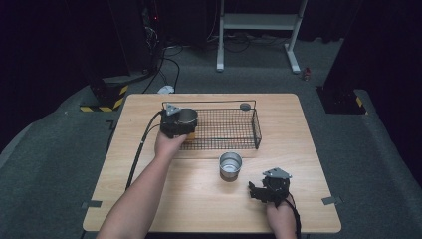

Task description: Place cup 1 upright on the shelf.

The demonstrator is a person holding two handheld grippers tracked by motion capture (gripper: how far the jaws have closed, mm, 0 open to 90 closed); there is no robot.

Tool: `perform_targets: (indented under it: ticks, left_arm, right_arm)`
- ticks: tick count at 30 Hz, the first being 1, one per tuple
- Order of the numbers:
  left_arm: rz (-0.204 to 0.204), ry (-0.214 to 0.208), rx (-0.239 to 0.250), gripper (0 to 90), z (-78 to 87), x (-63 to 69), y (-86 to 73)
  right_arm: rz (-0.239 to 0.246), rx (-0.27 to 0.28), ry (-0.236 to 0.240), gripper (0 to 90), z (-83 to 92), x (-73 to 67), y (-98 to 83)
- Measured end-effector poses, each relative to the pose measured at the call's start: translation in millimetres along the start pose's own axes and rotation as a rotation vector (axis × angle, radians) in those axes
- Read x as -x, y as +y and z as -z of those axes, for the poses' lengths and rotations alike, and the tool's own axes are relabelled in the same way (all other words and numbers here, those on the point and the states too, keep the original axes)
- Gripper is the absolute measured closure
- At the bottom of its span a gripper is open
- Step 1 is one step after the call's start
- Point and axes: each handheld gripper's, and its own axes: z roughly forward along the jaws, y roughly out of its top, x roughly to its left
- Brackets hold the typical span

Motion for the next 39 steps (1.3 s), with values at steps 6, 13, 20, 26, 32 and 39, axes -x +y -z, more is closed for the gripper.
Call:
perform_targets:
  ticks: [6, 13, 20, 26, 32, 39]
  left_arm:
    - [0.009, 0.008, -0.011, 13.1, -3.9, -2.5, -1.8]
    - [0.007, 0.012, -0.027, 13.1, -7.4, -2.7, -5.8]
    - [-0.005, 0.011, -0.029, 13.0, -6.6, -4.1, -6.5]
    - [-0.012, 0.016, -0.03, 13.0, -6.1, -4.2, -7.9]
    - [-0.023, 0.02, -0.034, 13.1, -5.4, -3.1, -8.3]
    - [-0.042, 0.027, -0.034, 13.1, -4.2, -0.1, -10.7]
  right_arm:
    - [0.0, 0.0, 0.0, 9.3, 0.0, 0.0, 0.0]
    - [0.0, 0.0, 0.0, 9.3, 0.0, 0.0, 0.0]
    - [0.001, 0.001, -0.001, 9.3, -0.1, 0.1, 0.0]
    - [0.001, 0.001, -0.001, 9.3, -0.1, 0.0, 0.0]
    - [0.0, 0.0, 0.0, 9.3, 0.0, -0.1, 0.0]
    - [0.0, 0.001, -0.001, 9.3, 0.0, -0.1, 0.0]
